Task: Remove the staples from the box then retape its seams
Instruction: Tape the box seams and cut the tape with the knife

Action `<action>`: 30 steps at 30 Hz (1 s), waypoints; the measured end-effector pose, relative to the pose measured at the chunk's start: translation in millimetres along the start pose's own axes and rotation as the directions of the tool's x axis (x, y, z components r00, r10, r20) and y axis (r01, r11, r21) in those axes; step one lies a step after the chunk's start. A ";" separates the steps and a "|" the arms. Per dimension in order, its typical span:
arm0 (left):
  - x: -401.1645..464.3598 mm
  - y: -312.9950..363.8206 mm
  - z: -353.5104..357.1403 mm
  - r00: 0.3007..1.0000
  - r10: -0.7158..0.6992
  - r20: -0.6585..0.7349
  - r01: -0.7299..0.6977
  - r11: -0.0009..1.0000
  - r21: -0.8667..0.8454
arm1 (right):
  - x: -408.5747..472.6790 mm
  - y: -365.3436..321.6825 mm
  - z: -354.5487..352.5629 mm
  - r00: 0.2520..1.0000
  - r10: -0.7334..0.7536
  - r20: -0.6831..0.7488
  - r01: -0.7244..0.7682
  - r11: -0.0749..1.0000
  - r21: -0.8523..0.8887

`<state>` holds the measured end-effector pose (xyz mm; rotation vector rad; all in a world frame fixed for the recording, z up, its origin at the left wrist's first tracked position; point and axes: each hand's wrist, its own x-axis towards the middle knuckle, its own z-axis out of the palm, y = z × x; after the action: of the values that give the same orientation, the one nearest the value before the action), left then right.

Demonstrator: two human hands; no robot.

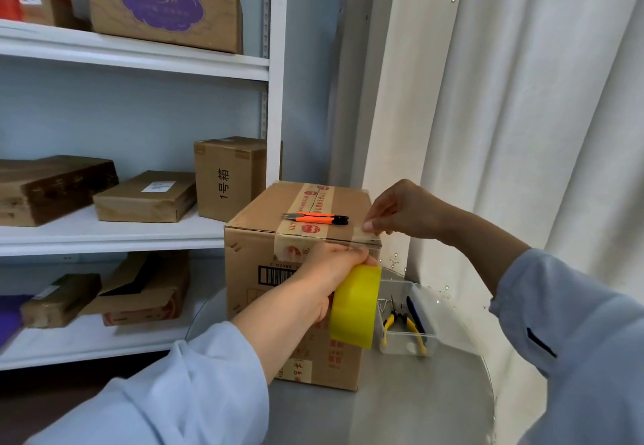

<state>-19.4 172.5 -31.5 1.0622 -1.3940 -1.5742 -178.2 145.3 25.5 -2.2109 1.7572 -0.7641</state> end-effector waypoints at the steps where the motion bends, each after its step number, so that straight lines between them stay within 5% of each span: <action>1: 0.3 0.3 0.6 1.000 -0.002 -0.001 0.002 1.000 -0.005 | 0.7 1.0 0.2 1.000 0.003 0.003 -0.003 1.000 0.007; 30: 15.5 -3.7 -2.4 1.000 -0.015 0.001 0.015 0.997 0.075 | 19.8 15.3 10.0 0.986 0.077 0.149 -0.079 0.997 0.009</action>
<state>-22.7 157.6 -36.8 1.1179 -1.4587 -1.5438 -182.9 120.8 15.1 -2.1163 1.7479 -0.5772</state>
